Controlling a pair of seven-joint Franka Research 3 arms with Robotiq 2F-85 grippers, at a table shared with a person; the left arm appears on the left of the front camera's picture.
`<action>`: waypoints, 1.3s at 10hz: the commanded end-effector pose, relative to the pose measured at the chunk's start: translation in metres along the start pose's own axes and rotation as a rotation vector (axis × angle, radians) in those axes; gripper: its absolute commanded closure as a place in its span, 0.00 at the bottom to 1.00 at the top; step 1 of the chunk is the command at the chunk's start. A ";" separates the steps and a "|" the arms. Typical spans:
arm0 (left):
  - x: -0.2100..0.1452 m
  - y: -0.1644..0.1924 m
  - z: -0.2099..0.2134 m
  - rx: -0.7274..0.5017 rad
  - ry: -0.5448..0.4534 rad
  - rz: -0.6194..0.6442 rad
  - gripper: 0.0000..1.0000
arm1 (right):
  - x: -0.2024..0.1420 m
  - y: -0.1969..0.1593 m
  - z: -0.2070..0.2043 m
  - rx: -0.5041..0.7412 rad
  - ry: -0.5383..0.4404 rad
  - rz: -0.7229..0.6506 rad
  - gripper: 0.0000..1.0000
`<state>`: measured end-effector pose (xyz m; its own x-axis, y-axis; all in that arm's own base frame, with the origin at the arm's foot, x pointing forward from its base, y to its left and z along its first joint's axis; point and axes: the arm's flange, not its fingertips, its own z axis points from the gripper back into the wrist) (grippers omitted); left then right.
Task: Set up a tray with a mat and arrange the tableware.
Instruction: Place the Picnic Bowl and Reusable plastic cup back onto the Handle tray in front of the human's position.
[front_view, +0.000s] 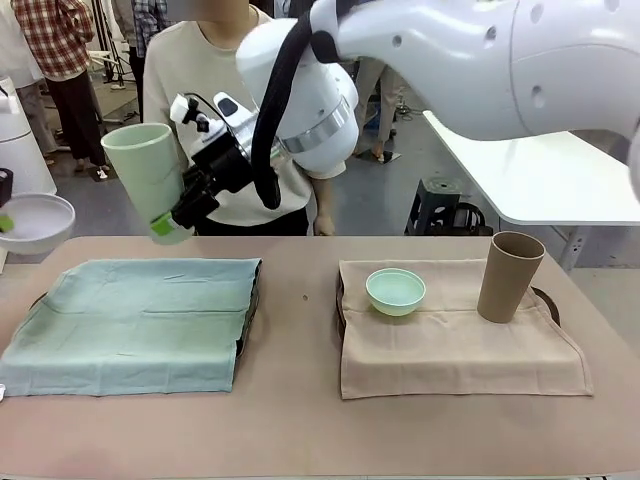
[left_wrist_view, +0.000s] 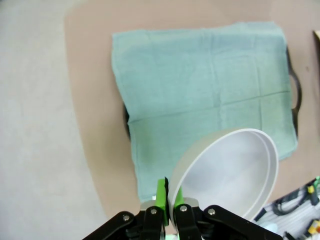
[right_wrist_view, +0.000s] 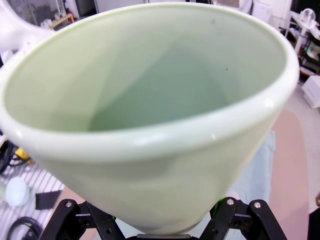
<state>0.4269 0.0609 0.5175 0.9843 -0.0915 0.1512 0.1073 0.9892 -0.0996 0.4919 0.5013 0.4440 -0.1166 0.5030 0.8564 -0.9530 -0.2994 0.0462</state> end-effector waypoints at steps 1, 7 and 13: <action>0.015 0.007 -0.037 -0.085 0.014 -0.009 0.95 | -0.034 -0.021 -0.012 0.052 -0.071 0.002 0.21; 0.025 0.017 -0.082 -0.132 0.039 0.039 0.95 | -0.086 -0.041 -0.042 0.077 -0.094 -0.036 0.21; 0.040 0.025 -0.128 -0.214 0.074 0.033 0.95 | -0.116 -0.079 -0.070 0.069 -0.147 -0.063 0.21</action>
<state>0.4781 0.0647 0.3988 0.9973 -0.0546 0.0481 0.0659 0.9589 -0.2759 0.5528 0.5121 0.3082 0.0060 0.4376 0.8992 -0.9368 -0.3120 0.1581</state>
